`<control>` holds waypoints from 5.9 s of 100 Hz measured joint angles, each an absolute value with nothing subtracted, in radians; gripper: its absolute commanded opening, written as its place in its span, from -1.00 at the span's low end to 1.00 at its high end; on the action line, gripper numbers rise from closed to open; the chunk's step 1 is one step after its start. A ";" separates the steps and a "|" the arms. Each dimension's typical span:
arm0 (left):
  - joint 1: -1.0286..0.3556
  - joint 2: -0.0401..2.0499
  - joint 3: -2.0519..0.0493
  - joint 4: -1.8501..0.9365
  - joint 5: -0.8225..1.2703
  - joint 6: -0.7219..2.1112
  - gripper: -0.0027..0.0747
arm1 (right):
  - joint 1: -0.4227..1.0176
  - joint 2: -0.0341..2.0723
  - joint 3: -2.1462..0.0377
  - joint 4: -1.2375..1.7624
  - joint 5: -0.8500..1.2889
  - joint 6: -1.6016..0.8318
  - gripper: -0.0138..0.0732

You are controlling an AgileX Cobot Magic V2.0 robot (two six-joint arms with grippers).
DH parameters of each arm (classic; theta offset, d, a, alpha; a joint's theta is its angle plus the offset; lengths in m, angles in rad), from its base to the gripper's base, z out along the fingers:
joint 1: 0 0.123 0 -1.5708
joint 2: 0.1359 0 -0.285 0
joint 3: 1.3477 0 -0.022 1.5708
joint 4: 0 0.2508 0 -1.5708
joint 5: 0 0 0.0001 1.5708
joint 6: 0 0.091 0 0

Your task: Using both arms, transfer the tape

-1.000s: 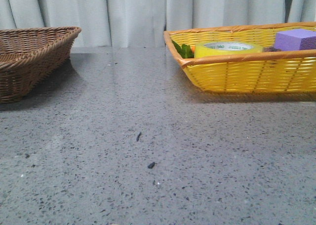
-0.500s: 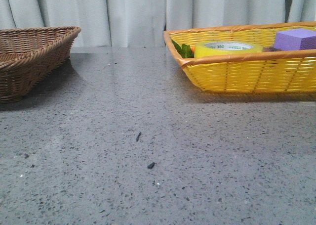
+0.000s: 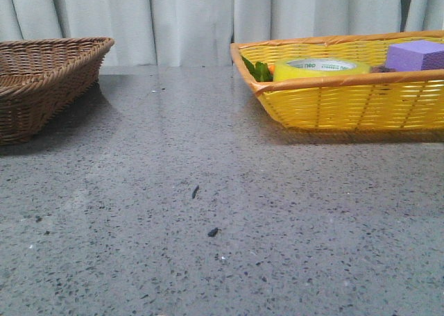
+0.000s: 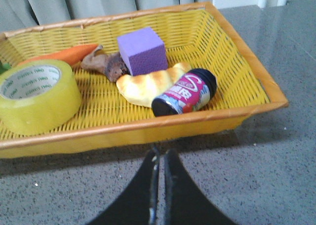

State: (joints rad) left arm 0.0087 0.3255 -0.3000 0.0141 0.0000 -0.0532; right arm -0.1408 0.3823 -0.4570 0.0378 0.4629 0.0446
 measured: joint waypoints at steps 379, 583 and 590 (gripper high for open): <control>0.009 0.408 -0.300 0.008 -0.135 -0.053 -0.28 | 0.789 1.940 -1.991 -0.035 1.132 -0.100 -0.79; -0.471 0.643 -0.504 0.035 0.100 -0.053 -0.29 | 0.789 1.503 -1.997 -0.167 1.221 -0.078 -0.85; -0.500 0.708 -0.537 0.044 0.116 -0.053 -0.29 | 0.789 1.473 -1.995 -0.181 1.221 -0.072 -0.85</control>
State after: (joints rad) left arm -0.4999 0.7080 -0.5374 0.0443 0.1156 -0.0532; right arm 0.7885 1.4725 -1.9950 -0.1809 1.2207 -0.0716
